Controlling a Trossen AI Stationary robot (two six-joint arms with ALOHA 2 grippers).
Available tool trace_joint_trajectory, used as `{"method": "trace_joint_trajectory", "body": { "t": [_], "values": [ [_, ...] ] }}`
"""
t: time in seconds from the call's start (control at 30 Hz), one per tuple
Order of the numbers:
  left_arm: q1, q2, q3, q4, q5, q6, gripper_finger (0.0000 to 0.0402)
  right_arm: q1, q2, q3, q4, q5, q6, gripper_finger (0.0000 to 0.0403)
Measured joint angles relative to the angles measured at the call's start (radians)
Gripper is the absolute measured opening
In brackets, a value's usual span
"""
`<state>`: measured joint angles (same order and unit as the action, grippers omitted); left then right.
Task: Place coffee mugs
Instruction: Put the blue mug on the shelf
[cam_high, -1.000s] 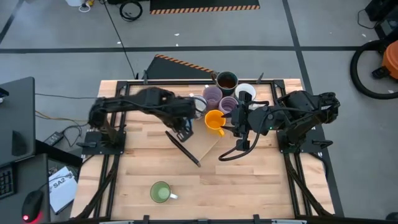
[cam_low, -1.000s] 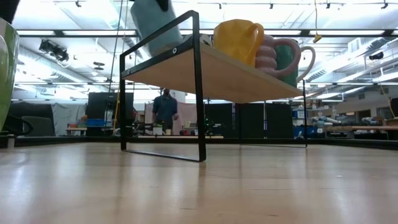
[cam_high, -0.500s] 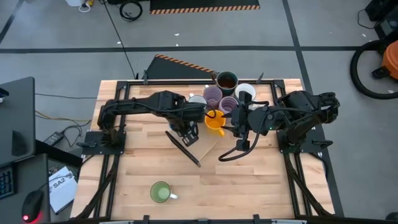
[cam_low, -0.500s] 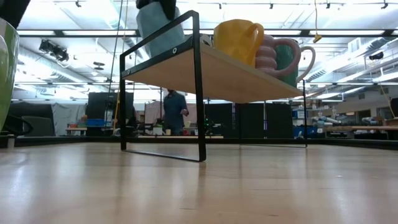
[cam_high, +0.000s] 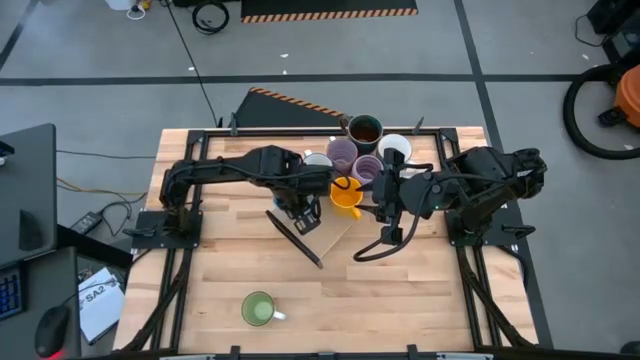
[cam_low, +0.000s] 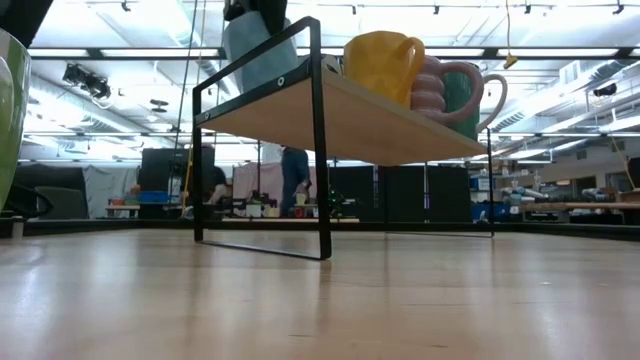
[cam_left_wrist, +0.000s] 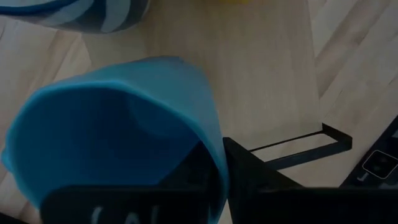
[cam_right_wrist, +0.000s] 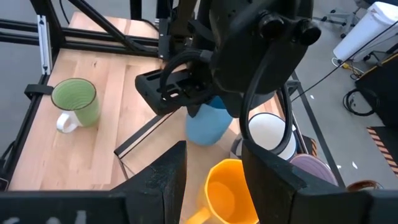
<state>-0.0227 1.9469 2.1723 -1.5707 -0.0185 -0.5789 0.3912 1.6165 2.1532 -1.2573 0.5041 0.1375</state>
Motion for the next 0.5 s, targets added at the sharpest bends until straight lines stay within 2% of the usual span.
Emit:
{"method": "trace_joint_trajectory", "body": {
  "t": [0.5],
  "values": [
    [0.0,0.013,0.0,0.001,0.025,-0.003,0.0104,0.02,0.0,0.0,0.001,0.001,0.005,0.016]
  ]
}}
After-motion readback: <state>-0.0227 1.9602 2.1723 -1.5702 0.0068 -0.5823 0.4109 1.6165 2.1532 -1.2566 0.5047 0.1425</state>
